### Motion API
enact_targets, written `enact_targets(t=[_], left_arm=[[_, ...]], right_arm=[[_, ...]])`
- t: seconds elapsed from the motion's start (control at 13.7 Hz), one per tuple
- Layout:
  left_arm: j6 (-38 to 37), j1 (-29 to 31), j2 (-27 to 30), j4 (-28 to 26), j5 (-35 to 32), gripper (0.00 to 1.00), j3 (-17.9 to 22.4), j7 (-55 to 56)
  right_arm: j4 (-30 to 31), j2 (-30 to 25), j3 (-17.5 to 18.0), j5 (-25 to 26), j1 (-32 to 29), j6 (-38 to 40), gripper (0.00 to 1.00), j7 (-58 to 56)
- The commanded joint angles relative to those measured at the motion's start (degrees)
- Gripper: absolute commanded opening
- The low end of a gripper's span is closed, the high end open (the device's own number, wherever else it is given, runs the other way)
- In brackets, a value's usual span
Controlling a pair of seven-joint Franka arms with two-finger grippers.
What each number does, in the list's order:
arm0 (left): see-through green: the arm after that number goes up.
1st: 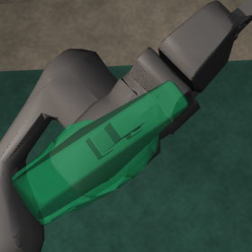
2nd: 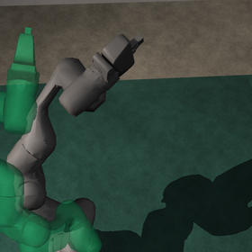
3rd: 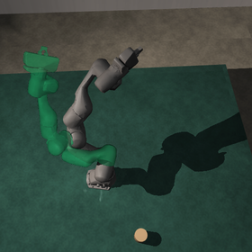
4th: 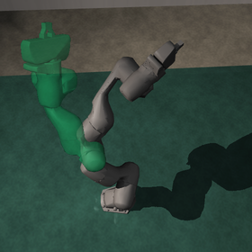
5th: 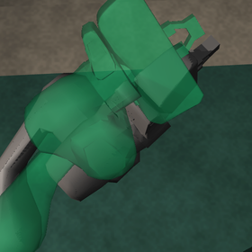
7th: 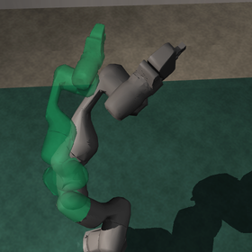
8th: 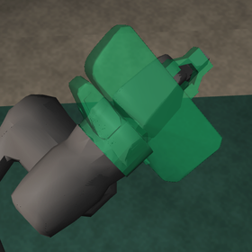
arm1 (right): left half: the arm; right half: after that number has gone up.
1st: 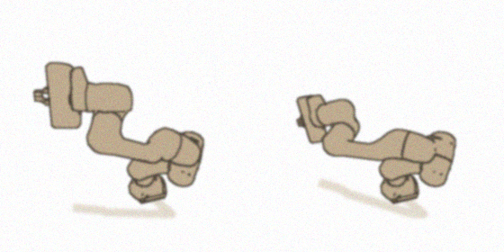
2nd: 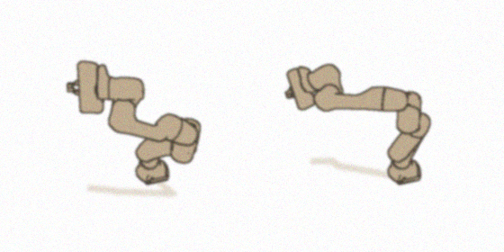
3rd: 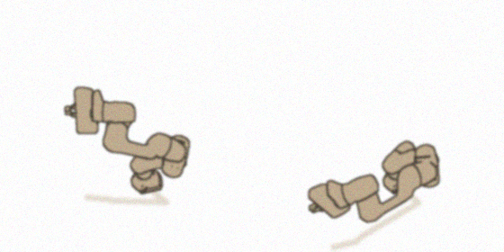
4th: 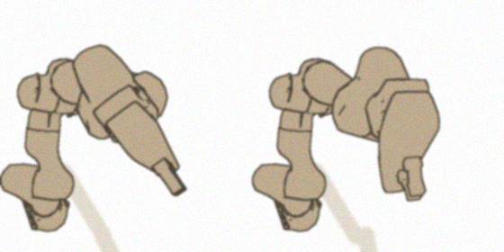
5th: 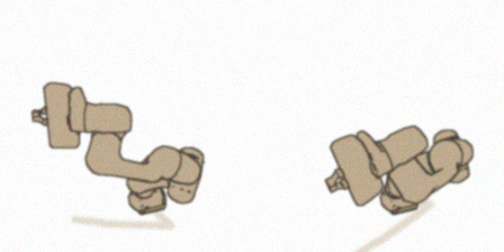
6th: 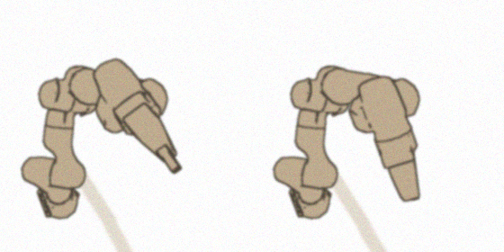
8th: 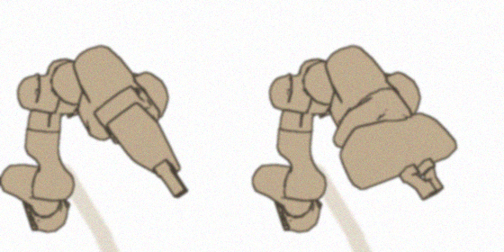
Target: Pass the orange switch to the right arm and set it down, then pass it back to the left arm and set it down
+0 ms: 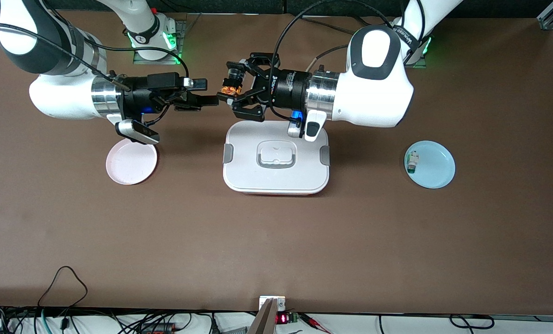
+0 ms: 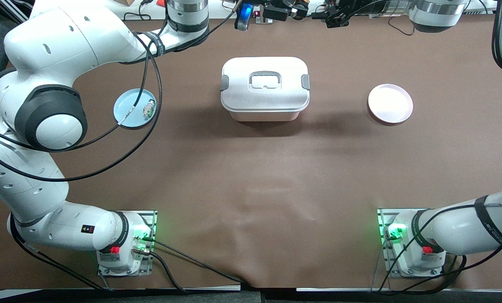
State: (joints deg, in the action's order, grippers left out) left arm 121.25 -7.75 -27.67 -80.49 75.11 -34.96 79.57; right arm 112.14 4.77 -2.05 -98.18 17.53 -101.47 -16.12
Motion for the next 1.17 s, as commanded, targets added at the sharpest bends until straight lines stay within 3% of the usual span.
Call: enact_targets(t=[0.0, 0.88, 1.1], left_arm=[[-0.14, -0.25, -0.63, 1.39, 1.35, 0.01, -0.02, 0.59], [-0.14, -0.16, -0.63, 1.47, 1.35, 0.01, -0.02, 0.68], [-0.14, -0.16, -0.63, 1.39, 1.35, 0.01, -0.02, 0.68]], right_arm=[[2.64, -0.81, -0.24, -5.07, 1.80, -0.93, 1.00, -4.16], [2.55, -0.72, -0.24, -6.85, 4.62, -3.65, 0.99, -4.79], [2.38, -0.81, -0.24, -6.85, 5.23, -4.79, 0.94, -4.79]])
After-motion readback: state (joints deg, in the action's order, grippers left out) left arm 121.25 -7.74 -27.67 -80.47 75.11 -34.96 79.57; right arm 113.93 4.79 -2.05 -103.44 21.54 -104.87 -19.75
